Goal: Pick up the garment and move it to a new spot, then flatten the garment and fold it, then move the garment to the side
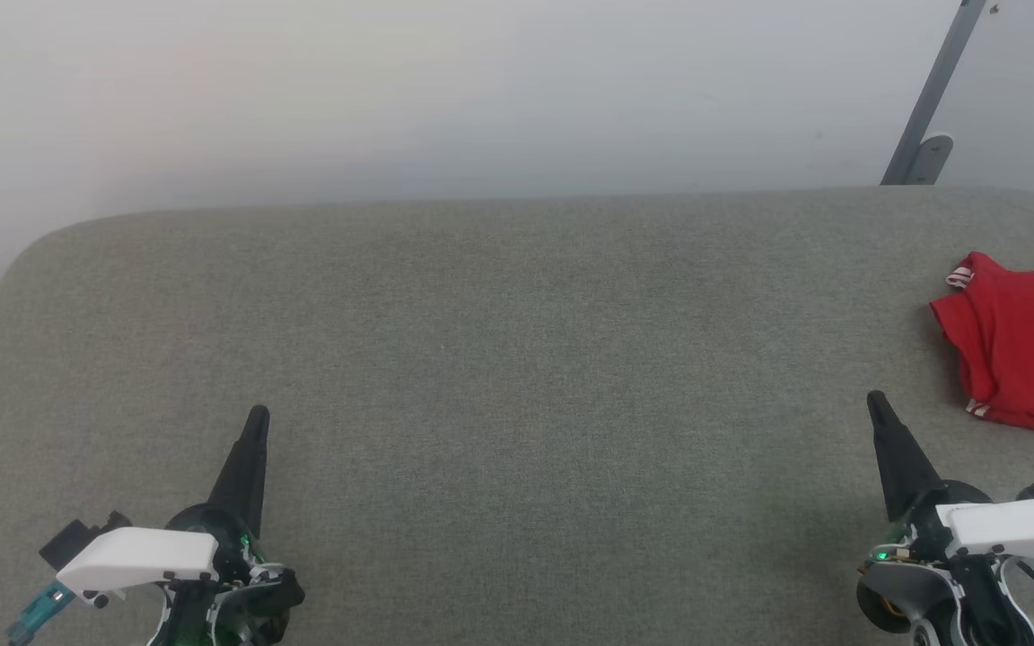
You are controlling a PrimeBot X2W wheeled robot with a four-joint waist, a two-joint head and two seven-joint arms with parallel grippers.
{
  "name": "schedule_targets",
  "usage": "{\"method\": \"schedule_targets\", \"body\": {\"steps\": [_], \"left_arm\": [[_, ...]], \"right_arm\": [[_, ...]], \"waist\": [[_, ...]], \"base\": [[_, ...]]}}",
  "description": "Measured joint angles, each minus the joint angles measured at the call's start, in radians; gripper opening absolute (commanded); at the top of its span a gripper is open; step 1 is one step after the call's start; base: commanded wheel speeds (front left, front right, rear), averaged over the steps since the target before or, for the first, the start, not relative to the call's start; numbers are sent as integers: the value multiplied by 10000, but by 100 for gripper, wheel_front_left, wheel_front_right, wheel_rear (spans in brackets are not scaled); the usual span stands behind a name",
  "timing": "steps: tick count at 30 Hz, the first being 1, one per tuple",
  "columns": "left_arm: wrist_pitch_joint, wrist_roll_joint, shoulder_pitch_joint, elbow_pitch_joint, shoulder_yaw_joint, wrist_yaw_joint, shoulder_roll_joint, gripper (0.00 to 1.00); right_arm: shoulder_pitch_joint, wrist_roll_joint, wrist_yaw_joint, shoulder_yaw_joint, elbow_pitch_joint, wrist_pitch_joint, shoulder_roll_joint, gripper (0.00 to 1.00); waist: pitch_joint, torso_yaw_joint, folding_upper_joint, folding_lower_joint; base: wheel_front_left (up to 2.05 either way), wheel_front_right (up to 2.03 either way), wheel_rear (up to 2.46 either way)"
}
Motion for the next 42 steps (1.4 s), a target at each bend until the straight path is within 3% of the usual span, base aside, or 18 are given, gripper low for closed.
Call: {"method": "schedule_targets", "body": {"steps": [42], "left_arm": [[0,0,0,0,0,0,0,0]], "right_arm": [[0,0,0,2,0,0,0,0]], "waist": [[0,0,0,0]], "base": [[0,0,0]]}}
